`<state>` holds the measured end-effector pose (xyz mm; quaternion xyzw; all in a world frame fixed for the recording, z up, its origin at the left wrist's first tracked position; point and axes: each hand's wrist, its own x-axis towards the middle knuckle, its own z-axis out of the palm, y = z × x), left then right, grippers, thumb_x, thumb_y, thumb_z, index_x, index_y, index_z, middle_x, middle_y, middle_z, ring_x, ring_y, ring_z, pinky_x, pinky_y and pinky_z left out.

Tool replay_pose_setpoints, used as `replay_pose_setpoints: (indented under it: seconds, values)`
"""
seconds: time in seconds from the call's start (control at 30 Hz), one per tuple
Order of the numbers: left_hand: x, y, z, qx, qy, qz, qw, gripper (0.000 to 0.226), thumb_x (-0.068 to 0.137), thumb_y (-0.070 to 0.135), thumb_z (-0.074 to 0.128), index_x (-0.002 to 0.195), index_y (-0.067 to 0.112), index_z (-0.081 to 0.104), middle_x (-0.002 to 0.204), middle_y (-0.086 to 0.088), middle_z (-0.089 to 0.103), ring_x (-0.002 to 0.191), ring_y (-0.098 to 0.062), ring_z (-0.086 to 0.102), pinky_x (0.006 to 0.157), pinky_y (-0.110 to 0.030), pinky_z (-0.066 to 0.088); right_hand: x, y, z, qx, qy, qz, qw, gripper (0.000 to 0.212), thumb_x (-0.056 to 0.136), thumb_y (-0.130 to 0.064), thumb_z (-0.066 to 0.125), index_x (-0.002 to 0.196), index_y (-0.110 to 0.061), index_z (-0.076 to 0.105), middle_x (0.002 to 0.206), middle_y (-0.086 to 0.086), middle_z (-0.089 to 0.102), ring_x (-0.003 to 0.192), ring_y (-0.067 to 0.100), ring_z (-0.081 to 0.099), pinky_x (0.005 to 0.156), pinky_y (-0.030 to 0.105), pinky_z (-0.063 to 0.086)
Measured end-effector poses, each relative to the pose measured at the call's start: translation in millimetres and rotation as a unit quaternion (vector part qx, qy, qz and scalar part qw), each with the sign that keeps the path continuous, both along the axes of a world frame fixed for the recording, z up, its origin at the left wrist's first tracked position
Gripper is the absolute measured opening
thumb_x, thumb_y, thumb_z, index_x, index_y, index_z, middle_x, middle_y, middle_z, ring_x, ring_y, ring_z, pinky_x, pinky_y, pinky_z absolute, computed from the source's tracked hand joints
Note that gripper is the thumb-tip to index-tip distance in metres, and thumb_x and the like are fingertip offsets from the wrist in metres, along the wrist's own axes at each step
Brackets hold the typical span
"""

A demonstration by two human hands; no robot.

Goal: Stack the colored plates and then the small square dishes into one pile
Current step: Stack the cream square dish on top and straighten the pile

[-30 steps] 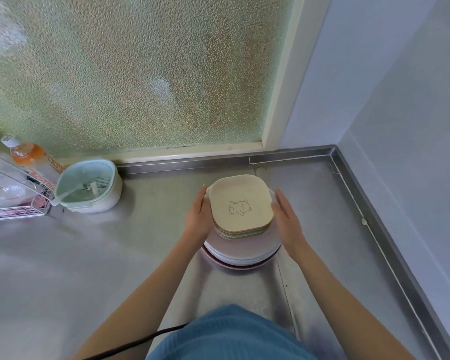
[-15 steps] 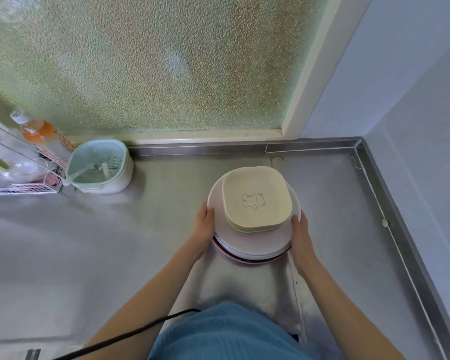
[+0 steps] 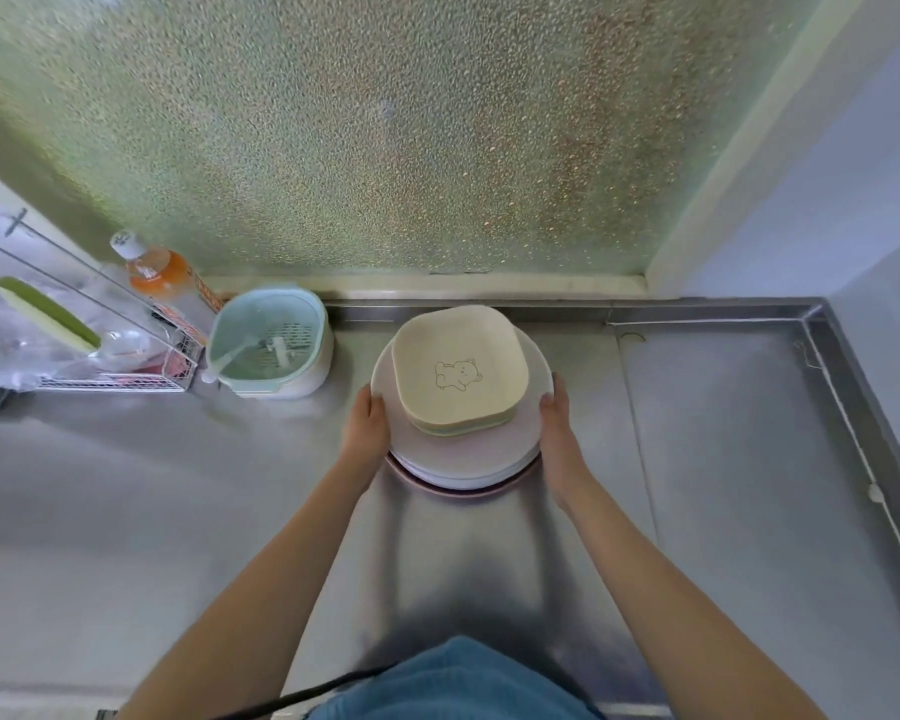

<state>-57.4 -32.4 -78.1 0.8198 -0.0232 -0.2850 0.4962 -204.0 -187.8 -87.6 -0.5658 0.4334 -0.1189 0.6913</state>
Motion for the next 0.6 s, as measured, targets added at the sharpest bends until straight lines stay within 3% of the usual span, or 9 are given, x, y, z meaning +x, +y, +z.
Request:
replay_pose_setpoints:
  seconds: [0.07,0.17,0.23,0.4,0.5,0.6]
  values:
    - [23.5,7.2,-2.5,0.015,-0.01,0.013,1.0,0.032,0.097,0.019,0.029,0.114,0.006,0.052,0.109,-0.012,0.058,0.101,-0.028,0.053,0.091,-0.04,0.043,22.1,5.7,0.7,0.001,-0.015,0.012,1.0,0.049,0.102,-0.036,0.024,0.149,-0.03,0.012,0.154,-0.007,0.024,0.138,0.013,0.027,0.115,0.034,0.022]
    - [50.9,12.8,2.8,0.015,-0.009,0.034,0.999,0.025,0.096,0.012,0.029,0.101,0.008,0.053,0.089,-0.003,0.055,0.089,-0.02,0.048,0.08,-0.031,0.038,50.9,15.3,-3.9,0.006,-0.02,0.008,1.0,0.049,0.1,-0.037,0.03,0.147,-0.034,0.016,0.152,-0.005,0.029,0.137,0.014,0.031,0.116,0.042,0.024]
    - [64.7,15.5,4.0,0.004,-0.018,0.04,0.999,0.025,0.094,0.008,0.03,0.1,0.012,0.054,0.093,-0.004,0.056,0.093,-0.02,0.049,0.082,-0.031,0.037,62.8,23.2,-5.9,0.001,-0.005,-0.003,1.0,0.054,0.095,-0.041,0.034,0.146,-0.037,0.018,0.151,-0.006,0.03,0.137,0.015,0.031,0.115,0.043,0.026]
    - [75.5,19.5,5.0,0.006,-0.032,0.039,0.999,0.035,0.094,0.009,0.03,0.117,0.008,0.056,0.105,-0.002,0.055,0.1,-0.019,0.048,0.087,-0.031,0.038,71.8,41.1,-10.1,0.006,0.003,-0.05,0.999,0.046,0.1,-0.027,0.031,0.144,-0.037,0.021,0.148,-0.006,0.033,0.133,0.015,0.035,0.113,0.038,0.029]
    - [82.5,21.8,5.0,0.027,-0.038,0.013,0.999,0.031,0.094,0.012,0.031,0.11,0.005,0.057,0.099,-0.006,0.056,0.093,-0.022,0.049,0.079,-0.03,0.036,79.0,43.4,-2.1,-0.009,0.03,-0.1,0.995,0.04,0.099,-0.028,0.032,0.139,-0.029,0.03,0.13,-0.004,0.047,0.116,0.017,0.046,0.096,0.032,0.04]
    - [87.5,24.0,5.0,0.049,-0.069,-0.03,0.996,0.029,0.096,0.013,0.032,0.11,0.008,0.056,0.103,-0.009,0.058,0.1,-0.027,0.053,0.079,-0.03,0.037,89.7,32.3,7.0,-0.092,0.046,-0.099,0.99,0.031,0.1,-0.024,0.033,0.129,-0.014,0.038,0.108,-0.005,0.05,0.103,0.018,0.048,0.076,0.025,0.036]
